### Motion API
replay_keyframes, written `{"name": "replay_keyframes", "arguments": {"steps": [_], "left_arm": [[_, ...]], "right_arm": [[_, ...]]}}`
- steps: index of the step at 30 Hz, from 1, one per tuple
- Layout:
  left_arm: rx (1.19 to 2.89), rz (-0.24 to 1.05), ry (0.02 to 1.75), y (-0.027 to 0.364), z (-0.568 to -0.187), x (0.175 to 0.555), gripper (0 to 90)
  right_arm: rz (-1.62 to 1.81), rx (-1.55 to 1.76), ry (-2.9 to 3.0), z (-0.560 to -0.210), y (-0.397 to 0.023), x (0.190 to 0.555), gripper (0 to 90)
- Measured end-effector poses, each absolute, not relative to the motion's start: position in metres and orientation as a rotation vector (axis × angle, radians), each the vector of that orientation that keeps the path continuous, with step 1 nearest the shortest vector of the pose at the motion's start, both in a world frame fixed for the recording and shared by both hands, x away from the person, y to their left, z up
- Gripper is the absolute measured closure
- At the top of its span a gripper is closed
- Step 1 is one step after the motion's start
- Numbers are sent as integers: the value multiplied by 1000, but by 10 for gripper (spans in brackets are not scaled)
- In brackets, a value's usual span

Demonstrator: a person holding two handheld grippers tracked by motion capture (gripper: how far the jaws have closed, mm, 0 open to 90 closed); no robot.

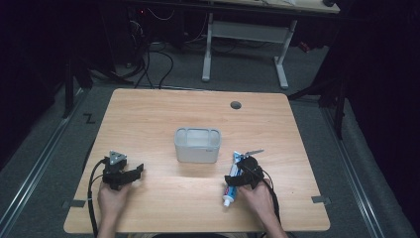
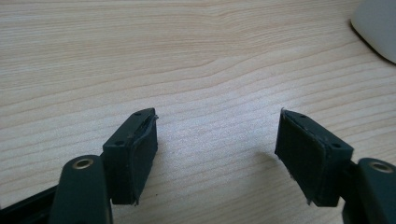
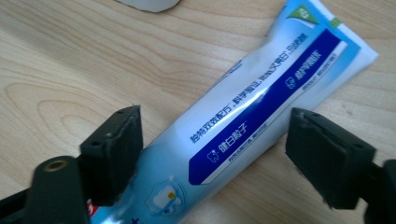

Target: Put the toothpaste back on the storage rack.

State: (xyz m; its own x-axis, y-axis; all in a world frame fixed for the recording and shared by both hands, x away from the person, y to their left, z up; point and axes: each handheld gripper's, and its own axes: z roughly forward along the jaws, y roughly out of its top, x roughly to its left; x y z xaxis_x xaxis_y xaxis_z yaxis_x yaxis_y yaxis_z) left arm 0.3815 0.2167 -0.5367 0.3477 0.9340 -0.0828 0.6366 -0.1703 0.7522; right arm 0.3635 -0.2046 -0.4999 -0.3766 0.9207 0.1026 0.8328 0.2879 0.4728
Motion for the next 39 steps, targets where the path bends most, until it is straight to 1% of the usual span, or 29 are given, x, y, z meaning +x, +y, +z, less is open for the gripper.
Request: {"name": "replay_keyframes", "arguments": {"steps": [2,6,8,18,24,27,32,37,38,39], "left_arm": [[1897,535,1375,216,-537,381,313],[1900,537,1375,217,-537,381,320],[1898,539,1375,217,-537,381,320],[1901,543,1377,216,-537,381,320],[1906,547,1372,216,-537,381,318],[1907,546,1373,216,-537,381,312],[1910,546,1371,216,-537,381,309],[1911,544,1369,216,-537,381,306],[1912,544,1368,216,-537,381,306],[1911,543,1368,216,-537,381,305]], "right_arm": [[641,1597,2366,-500,-202,366,249],[612,1582,2375,-499,-200,369,284],[614,1588,2376,-500,-200,370,287],[493,1535,2409,-496,-196,381,390],[475,1543,2417,-496,-196,386,411],[459,1561,2432,-500,-199,395,383],[458,1528,2450,-500,-201,400,406],[488,1541,2442,-498,-209,402,538],[488,1541,2442,-498,-209,402,538],[497,1546,2448,-497,-211,402,569]]}}
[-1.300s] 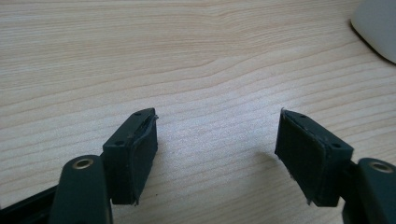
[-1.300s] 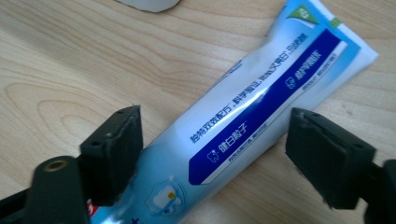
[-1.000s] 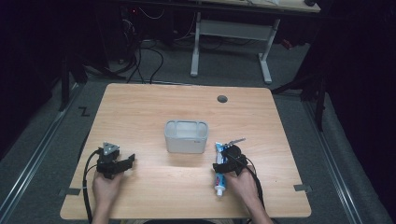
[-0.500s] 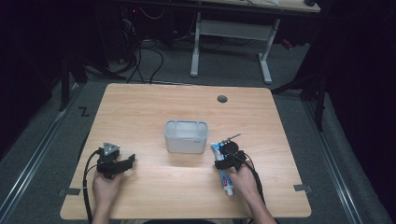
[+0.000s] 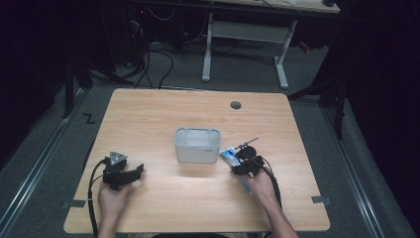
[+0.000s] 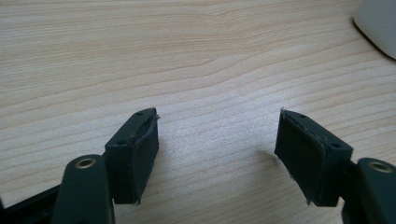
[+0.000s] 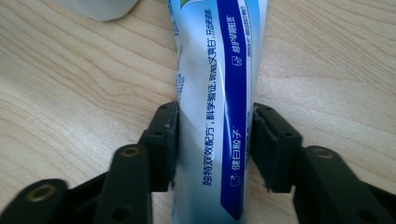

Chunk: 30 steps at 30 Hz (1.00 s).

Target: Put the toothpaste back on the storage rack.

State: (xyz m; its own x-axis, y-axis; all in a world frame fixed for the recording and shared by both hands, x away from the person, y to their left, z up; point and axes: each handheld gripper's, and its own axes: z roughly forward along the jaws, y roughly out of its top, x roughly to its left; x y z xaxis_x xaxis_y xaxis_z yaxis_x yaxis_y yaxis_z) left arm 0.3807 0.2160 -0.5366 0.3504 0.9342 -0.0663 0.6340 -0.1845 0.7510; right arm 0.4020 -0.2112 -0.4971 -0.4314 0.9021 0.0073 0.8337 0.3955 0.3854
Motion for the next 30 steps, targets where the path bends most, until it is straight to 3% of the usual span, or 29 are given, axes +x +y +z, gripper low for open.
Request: {"name": "replay_keyframes", "arguments": {"steps": [2,30], "left_arm": [[1910,542,1368,216,-537,381,305],[1911,540,1367,216,-537,381,300]], "right_arm": [[549,1538,2460,-492,-217,401,671],[699,1482,2419,-476,-245,385,711]]}}
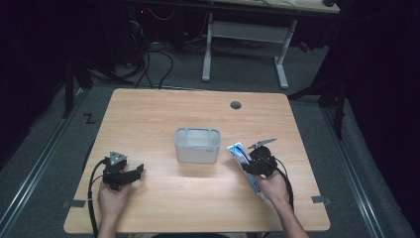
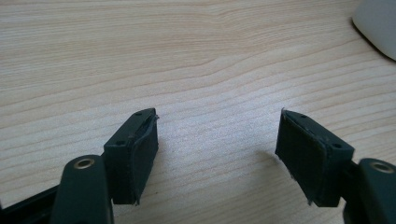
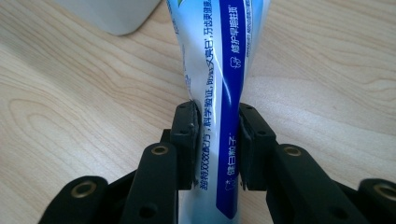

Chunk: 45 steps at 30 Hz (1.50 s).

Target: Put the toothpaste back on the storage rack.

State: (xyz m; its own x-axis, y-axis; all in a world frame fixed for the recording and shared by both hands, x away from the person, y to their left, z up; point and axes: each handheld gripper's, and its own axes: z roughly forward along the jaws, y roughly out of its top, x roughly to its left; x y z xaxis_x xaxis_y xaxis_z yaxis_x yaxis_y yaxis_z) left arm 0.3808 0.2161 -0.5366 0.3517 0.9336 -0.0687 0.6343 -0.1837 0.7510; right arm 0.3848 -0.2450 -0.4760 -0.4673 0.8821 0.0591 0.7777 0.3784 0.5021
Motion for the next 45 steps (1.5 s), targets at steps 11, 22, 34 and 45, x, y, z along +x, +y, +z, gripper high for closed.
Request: {"name": "replay_keyframes", "arguments": {"steps": [11,22,34,45], "left_arm": [[1913,543,1366,216,-537,381,301],[1910,541,1368,216,-537,381,301],[1909,542,1367,216,-537,381,300],[1915,548,1367,215,-537,381,300]], "right_arm": [[819,1422,2383,-454,-249,378,721],[948,1366,2369,-436,-252,374,729],[1110,1273,2349,-402,-246,372,730],[1196,1165,2334,-373,-237,384,732]]}}
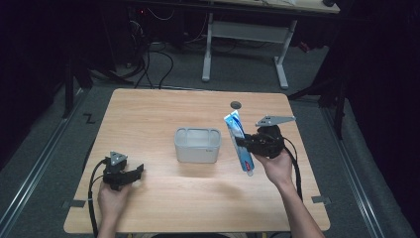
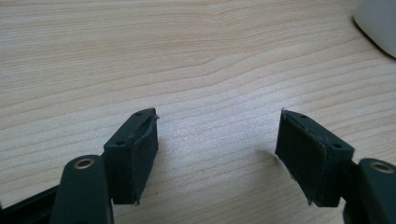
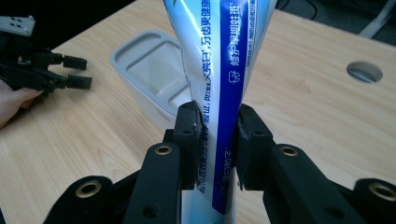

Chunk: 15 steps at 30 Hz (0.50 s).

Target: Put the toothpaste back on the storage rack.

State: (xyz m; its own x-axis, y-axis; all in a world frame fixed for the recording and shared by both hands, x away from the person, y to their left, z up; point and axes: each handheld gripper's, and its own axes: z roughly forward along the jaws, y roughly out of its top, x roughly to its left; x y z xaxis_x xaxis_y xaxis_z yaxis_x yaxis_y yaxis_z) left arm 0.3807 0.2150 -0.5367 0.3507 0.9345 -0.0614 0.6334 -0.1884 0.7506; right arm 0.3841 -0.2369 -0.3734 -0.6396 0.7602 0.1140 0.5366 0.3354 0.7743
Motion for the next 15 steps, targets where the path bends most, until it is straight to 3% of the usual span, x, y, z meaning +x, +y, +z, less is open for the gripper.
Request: {"name": "replay_keyframes", "arguments": {"steps": [15], "left_arm": [[1920,558,1366,214,-537,381,302]], "right_arm": [[1304,1080,2293,-348,-211,405,731]]}}
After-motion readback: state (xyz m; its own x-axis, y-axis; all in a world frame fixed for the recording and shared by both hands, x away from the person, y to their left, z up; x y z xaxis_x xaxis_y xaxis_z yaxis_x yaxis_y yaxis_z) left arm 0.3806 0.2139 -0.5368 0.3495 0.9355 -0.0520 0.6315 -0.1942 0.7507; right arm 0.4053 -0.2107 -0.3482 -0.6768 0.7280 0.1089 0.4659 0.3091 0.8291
